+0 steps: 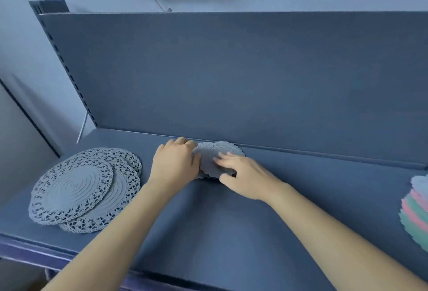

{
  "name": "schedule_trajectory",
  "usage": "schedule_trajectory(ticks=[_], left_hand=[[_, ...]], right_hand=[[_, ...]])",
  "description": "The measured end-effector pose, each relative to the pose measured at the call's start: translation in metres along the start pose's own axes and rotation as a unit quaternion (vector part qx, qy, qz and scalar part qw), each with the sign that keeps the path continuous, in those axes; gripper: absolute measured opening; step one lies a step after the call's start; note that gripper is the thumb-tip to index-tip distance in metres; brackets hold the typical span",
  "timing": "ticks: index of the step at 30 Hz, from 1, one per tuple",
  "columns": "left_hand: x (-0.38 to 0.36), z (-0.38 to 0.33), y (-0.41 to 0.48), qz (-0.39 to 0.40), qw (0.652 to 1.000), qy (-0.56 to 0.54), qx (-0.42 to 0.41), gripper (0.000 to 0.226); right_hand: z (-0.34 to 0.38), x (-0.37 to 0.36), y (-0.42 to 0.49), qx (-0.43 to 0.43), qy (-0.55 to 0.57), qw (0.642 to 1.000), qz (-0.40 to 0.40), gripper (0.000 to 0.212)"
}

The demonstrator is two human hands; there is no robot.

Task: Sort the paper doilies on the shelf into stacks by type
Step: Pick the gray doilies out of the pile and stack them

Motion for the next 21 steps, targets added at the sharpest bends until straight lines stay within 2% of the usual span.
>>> schedule_trajectory(ticks=[5, 10, 15, 18, 21], left_hand=[[0.02, -0.035, -0.003, -0.02, 0.993, -0.038, -0.107, 0.031], [0.033, -0.14, -0.021, -0.019, 0.973, -0.095, -0.208, 0.038], [0.015, -0.283, -0.041, 0.024, 0.947, -0.103, -0.303, 0.042], [-0.012, -0.367, -0.037, 0.084, 0.944, -0.091, -0.305, 0.034], [-0.042, -0.436, -0.027, 0.156, 0.949, -0.108, -0.253, 0.03]], right_hand=[[0.002, 0.009, -0.07, -0.081, 0.045, 0.983, -0.156, 0.062], [-0.042, 0.031, -0.169, -0.19, -0.058, 0.963, -0.18, 0.05], [-0.131, 0.072, -0.262, -0.292, -0.09, 0.925, -0.225, 0.04], [-0.2, 0.096, -0.291, -0.292, -0.094, 0.919, -0.248, 0.035], [-0.259, 0.115, -0.301, -0.261, -0.091, 0.932, -0.234, 0.031]])
Point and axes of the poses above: each hand's wrist, its own y-axis towards the middle knuckle, its own x-axis out of the back of the hand, z = x × y, the point moved 1 cm from there along y, towards the middle knuckle, and after that the axes turned 4 degrees about z, right-handed, at the moved point
